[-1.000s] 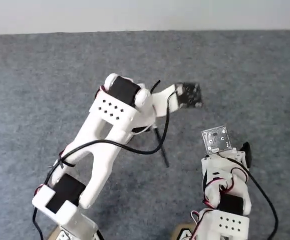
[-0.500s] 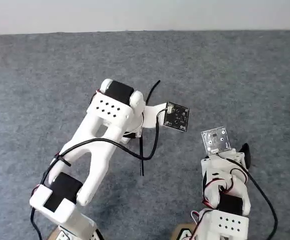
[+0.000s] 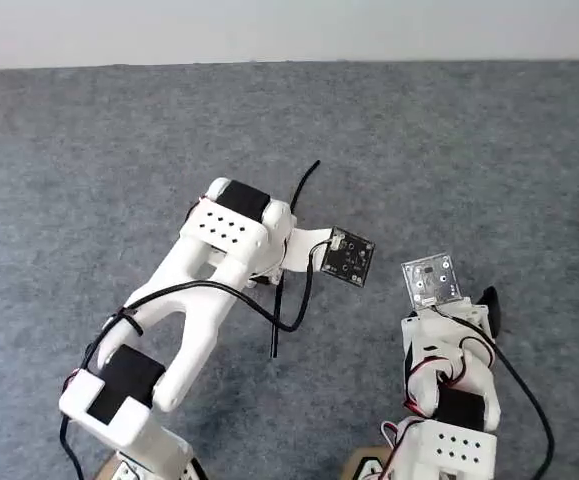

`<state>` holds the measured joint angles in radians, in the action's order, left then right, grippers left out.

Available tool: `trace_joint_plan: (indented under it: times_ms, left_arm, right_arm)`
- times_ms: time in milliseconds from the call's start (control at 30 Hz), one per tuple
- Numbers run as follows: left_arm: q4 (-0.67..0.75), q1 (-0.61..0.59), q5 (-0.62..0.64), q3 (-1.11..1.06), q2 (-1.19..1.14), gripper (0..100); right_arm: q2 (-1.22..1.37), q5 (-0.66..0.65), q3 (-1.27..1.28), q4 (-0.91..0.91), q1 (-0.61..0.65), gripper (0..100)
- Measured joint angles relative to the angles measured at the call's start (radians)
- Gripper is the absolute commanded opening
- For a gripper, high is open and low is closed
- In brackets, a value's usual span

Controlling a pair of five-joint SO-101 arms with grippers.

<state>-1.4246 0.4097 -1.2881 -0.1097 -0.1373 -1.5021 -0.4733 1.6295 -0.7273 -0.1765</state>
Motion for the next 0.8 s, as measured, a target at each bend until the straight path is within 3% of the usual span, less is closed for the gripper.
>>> trace_joint_plan:
  times_ms: [400,800]
  left_arm:
    - [-0.184,-0.035,-0.048,0.133,0.000,1]
    - [-0.195,-0.048,-0.048,0.149,-0.021,1]
  right_arm:
    - [0.000,0.000,0.000,0.000,0.000,31.4]
    - [0.000,0.000,0.000,0.000,0.000,31.4]
